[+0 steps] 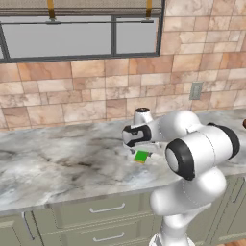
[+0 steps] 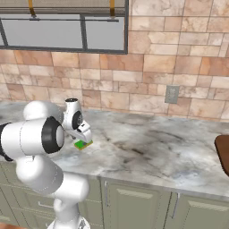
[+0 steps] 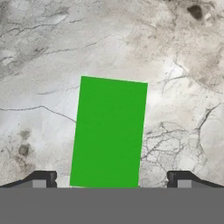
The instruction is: Pick up the sponge from the counter and clean the cutting board by briefly scrubbing or pressing down on the cutting board. Once finished, release the sponge.
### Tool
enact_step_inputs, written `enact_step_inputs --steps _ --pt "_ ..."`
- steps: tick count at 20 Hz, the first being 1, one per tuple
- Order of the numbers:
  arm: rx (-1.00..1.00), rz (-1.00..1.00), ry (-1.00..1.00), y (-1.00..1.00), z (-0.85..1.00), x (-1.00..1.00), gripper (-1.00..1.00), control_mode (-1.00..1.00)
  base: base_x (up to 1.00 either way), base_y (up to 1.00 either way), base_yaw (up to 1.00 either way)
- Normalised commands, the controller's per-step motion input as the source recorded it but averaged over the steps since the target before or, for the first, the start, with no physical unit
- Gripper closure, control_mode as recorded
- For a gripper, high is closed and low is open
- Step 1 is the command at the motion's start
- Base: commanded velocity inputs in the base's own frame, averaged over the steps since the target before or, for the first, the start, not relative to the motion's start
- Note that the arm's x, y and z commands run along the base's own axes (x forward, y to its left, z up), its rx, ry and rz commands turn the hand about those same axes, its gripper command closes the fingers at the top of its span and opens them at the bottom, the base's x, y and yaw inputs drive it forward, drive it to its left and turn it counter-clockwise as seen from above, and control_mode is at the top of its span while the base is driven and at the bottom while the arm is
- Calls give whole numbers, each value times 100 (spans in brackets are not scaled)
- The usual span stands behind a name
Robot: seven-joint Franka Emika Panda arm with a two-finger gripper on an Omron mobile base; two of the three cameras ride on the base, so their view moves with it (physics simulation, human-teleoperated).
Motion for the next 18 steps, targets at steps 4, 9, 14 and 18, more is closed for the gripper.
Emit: enact_step_inputs --steps 4,9,14,18 --pt "0 0 0 0 -15 6 -100 -100 0 0 0" --pt "0 0 0 0 -14 0 -100 -100 0 0 0" --pt "0 0 -1 0 -2 0 -100 -100 0 0 0" --pt "0 0 -3 0 -13 0 -100 -100 0 0 0"
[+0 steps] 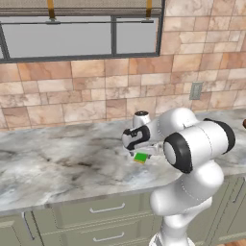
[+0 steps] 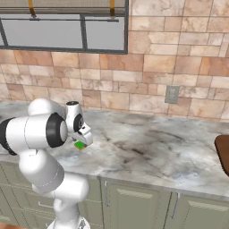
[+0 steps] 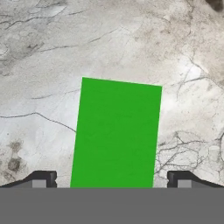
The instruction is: Pick up the sponge from the counter and clean the cutting board by briefly scrubbing or pressing down on the cutting board. Once finished, release the sponge.
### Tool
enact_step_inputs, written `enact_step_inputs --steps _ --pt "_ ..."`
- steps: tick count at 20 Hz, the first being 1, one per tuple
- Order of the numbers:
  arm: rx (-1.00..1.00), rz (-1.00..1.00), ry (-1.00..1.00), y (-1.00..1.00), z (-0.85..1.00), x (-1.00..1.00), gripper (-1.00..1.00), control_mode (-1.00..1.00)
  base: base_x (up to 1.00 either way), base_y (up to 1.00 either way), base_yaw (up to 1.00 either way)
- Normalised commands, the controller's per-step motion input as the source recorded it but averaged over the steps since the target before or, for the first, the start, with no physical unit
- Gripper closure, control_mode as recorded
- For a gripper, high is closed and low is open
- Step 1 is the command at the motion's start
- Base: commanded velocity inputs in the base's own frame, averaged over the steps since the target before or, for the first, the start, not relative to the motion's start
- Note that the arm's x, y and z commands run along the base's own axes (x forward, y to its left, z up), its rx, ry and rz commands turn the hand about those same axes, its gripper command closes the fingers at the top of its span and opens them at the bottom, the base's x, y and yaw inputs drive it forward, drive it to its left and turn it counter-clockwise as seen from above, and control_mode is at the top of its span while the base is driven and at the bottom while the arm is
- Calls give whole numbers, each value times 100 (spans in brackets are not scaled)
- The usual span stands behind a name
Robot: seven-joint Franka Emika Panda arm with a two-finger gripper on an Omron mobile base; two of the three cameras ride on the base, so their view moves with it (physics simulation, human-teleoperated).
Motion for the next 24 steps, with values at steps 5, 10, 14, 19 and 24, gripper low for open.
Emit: enact_step_inputs --steps 5,10,14,19,24 --pt "0 0 -2 0 -7 0 -100 -100 0 0 0" --pt "0 0 -4 0 -2 0 -100 -100 0 0 0" --pt "0 0 -3 0 -1 0 -100 -100 0 0 0" --pt "0 0 -1 0 -2 5 -100 -100 0 0 0" --pt "0 0 0 0 -4 13 -100 -100 0 0 0"
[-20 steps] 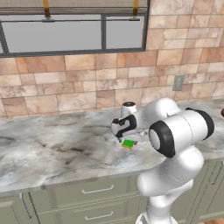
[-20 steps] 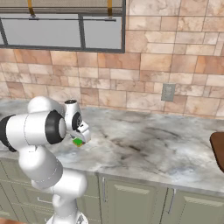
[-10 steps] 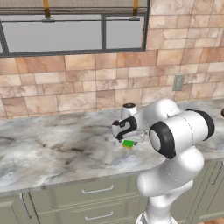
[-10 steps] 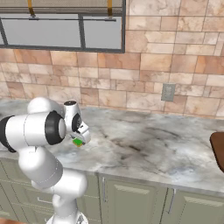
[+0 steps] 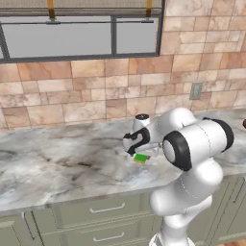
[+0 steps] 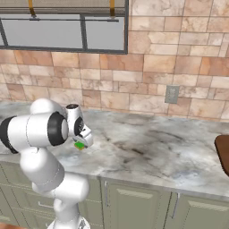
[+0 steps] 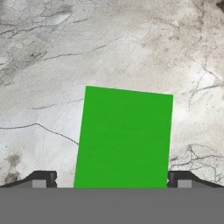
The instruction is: Pick up the sponge from the counter and clean the cutting board by briefly scrubbing or pressing down on the cutting board. Once finished, release the sponge.
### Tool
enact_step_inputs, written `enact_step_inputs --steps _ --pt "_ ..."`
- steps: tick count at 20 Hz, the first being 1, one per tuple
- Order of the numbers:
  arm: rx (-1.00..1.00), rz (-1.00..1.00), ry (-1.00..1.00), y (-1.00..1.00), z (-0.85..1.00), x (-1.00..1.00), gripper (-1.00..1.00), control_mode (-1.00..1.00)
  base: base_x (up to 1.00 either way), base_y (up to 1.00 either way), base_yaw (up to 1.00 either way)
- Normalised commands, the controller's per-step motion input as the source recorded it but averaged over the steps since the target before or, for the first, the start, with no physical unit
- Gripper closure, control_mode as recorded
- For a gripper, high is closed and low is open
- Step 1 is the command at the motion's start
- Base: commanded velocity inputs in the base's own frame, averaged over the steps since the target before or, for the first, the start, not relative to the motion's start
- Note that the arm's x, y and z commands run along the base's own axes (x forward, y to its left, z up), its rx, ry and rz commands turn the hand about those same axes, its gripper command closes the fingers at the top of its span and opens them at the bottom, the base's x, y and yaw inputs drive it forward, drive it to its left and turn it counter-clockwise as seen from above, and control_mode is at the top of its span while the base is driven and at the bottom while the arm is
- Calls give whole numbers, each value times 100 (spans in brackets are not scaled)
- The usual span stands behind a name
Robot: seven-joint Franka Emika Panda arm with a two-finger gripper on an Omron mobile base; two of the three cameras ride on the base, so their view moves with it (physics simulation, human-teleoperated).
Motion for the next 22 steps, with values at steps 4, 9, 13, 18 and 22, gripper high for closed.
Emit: enact_step_inputs --steps 4,9,13,18,22 --pt "0 0 0 0 -3 18 -100 -100 0 0 0" --pt "0 0 -1 0 0 5 -100 -100 0 0 0" --pt "0 0 0 0 0 0 100 -100 0 0 0" --pt "0 0 -1 0 0 0 100 -100 0 0 0" --pt "0 0 -2 0 0 0 100 -100 0 0 0"
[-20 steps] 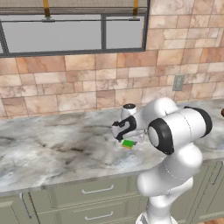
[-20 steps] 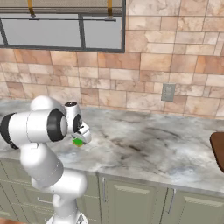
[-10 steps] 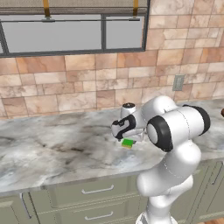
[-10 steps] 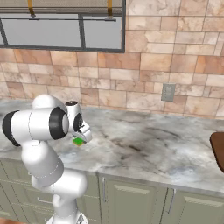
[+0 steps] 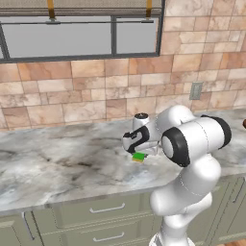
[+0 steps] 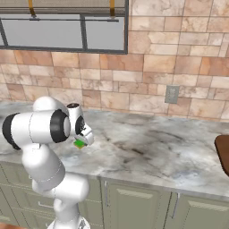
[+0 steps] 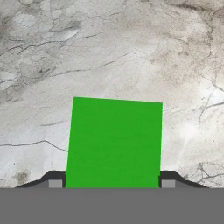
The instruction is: Pick up the sponge from the counter and clean the cutting board by briefly scrubbing or pressing down on the cutting board. Once finished, release the sponge.
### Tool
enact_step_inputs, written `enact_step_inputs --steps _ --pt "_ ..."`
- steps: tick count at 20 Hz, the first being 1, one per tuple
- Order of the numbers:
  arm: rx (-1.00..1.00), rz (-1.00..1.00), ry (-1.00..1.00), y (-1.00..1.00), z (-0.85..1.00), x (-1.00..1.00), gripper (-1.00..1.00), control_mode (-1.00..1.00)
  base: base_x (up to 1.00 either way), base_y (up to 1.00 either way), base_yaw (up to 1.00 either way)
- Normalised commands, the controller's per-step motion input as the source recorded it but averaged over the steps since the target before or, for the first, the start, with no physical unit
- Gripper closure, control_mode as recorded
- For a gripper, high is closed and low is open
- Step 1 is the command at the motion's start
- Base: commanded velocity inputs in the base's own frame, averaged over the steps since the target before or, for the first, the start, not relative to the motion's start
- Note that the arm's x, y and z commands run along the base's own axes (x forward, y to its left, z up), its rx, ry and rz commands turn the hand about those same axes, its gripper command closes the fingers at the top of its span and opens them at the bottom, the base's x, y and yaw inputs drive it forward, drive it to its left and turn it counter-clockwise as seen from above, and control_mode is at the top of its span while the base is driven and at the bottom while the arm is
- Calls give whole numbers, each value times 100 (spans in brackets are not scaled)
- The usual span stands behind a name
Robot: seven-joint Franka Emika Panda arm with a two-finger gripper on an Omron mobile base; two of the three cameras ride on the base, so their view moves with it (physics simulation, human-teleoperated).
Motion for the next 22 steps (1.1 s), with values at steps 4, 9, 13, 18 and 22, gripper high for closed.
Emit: enact_step_inputs --steps 4,9,13,18,22 --pt "0 0 -4 -2 1 0 100 -100 0 0 0" --pt "0 0 -1 -11 16 -19 100 -100 0 0 0" --pt "0 0 0 -25 33 -47 100 -100 0 0 0" --pt "0 0 0 -6 44 -49 100 -100 0 0 0" --pt "0 0 0 0 56 -48 100 -100 0 0 0"
